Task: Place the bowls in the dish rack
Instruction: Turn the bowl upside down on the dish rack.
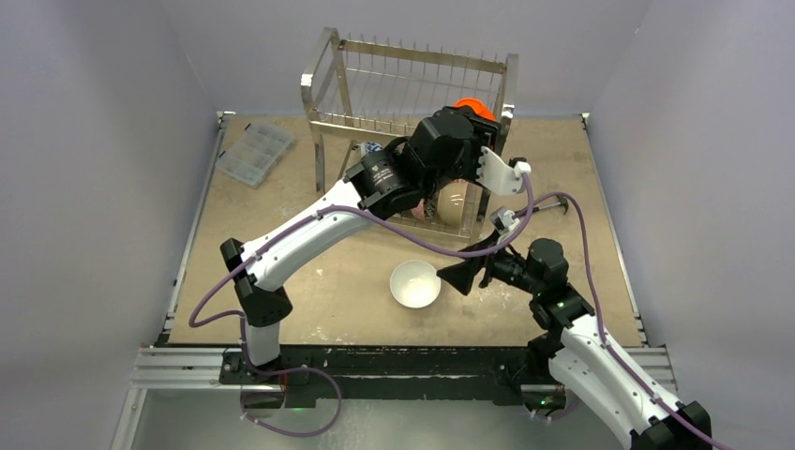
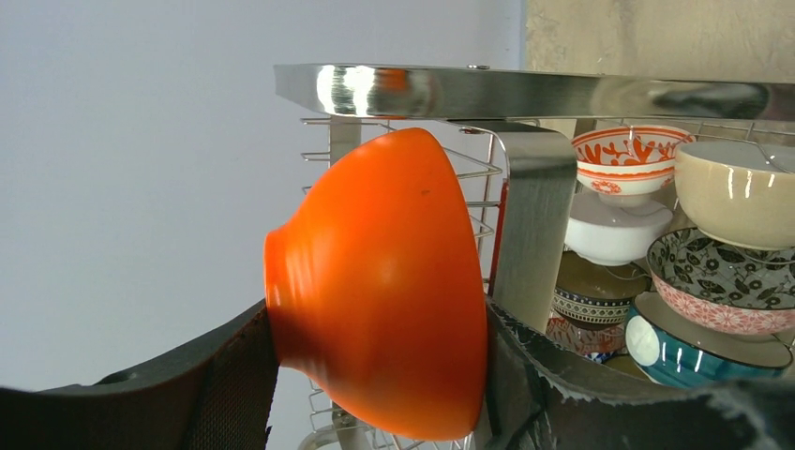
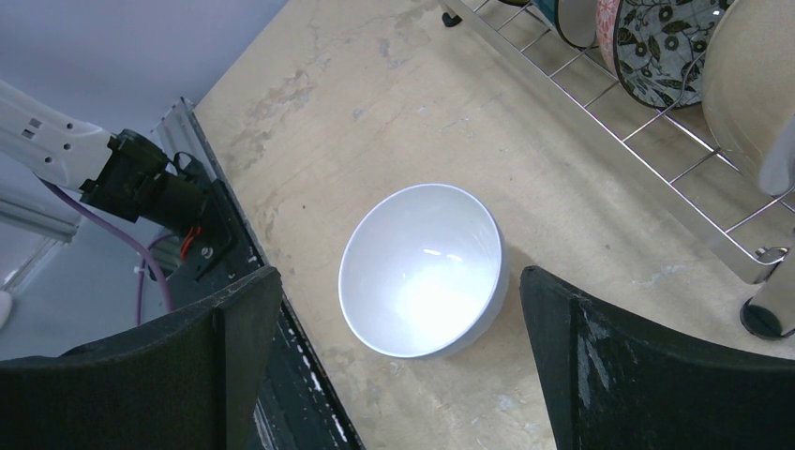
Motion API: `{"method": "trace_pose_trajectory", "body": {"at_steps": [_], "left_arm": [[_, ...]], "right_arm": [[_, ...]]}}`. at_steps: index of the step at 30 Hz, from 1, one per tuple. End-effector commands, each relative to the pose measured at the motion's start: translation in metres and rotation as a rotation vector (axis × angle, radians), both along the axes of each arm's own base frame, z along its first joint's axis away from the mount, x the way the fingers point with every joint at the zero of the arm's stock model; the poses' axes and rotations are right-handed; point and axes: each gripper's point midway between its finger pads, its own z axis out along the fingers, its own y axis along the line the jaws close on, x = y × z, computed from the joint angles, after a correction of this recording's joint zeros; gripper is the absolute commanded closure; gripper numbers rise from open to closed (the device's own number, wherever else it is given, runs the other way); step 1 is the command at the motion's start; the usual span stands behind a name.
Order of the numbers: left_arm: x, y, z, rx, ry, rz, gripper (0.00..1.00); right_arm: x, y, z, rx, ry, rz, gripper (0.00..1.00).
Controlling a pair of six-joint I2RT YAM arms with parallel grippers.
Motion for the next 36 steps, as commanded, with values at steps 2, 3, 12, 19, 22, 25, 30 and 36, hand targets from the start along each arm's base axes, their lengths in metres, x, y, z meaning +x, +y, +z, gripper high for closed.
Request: {"method": "trace_pose_trajectory", "body": {"at_steps": [2,3,12,19,22,25,30,36], "left_arm": [[-0.007,0.001,0.027,-0.057,-0.034,-0.029,1.0],[-0.007,0.001,0.027,-0.058,-0.032,-0.027,1.0],[-0.008,0.006,0.026,-0.099,-0.052,-0.016,0.7],[-0.01,0.01,0.022,-0.084,-0.055,-0.017,0.61],[-0.012,0.01,0.019,-0.074,-0.049,-0.03,0.56],[-0.015,0.012,0.017,-0.069,-0.053,-0.038,0.55],[-0.019,0.015,0.02,-0.076,-0.067,-0.05,0.43],[-0.019,0.014,0.021,-0.093,-0.087,-0.056,0.27]], "right_arm": [[0.0,0.002,0.005,-0.001,-0.027,0.019,0.01],[-0.001,0.002,0.005,-0.001,-0.025,0.02,0.01],[-0.001,0.001,0.006,0.0,-0.027,0.014,0.01],[0.0,0.001,0.006,0.0,-0.031,0.016,0.01],[0.0,0.001,0.006,0.001,-0.026,0.016,0.01],[0.0,0.001,0.005,0.001,-0.026,0.013,0.01],[0.001,0.001,0.005,0.002,-0.027,0.011,0.01],[0.002,0.002,0.005,0.002,-0.027,0.011,0.01]]}}
